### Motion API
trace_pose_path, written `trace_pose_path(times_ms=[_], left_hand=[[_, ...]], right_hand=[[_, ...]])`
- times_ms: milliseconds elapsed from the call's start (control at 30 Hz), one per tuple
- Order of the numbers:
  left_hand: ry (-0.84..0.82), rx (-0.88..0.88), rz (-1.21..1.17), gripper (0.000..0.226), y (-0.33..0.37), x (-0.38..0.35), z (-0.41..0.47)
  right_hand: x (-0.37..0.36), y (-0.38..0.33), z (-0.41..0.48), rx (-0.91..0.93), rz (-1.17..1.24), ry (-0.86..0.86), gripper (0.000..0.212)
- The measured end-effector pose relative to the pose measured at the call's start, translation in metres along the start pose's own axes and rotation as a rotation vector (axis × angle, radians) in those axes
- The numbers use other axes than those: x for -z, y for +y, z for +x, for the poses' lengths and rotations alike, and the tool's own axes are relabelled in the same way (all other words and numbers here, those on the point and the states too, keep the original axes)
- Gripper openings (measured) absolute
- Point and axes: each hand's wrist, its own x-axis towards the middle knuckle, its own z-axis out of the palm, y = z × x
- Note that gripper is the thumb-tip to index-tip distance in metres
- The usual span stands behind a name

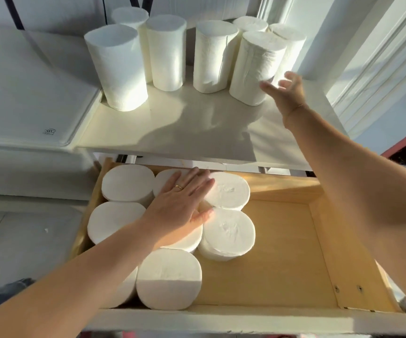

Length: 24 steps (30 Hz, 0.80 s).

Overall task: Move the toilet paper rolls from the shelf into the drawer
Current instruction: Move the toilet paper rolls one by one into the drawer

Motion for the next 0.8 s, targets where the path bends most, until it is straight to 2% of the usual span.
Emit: trace_pose_path(times_ms=[200, 333, 533, 600, 700, 800], left_hand=[[-0.009, 0.006, -0.081, 0.066, -0.002, -0.001, -0.001], [-0.020, 0.009, -0.054, 0.069, -0.002, 0.000, -0.001], [-0.018, 0.000, -0.027, 0.069, -0.002, 0.000, 0.000], [-0.014, -0.005, 0.006, 0.067, -0.002, -0.001, 0.000], [-0.017, 0.012, -0.032, 0.065, 0.000, -0.003, -0.002], [-0.014, 0.036, -0.052, 0.062, 0.003, -0.004, -0.005]], right_hand=[[-0.026, -0.005, 0.027, 0.049, 0.067, -0.009, 0.076], [-0.038, -0.006, 0.033, 0.057, 0.109, 0.005, 0.083], [-0.039, -0.007, 0.002, 0.098, 0.068, 0.020, 0.089], [-0.030, -0.006, -0.023, 0.136, 0.077, -0.062, 0.085], [-0.003, -0.005, -0.067, 0.237, 0.130, -0.311, 0.070], [0.034, -0.002, -0.114, 0.190, 0.187, -0.515, 0.069]])
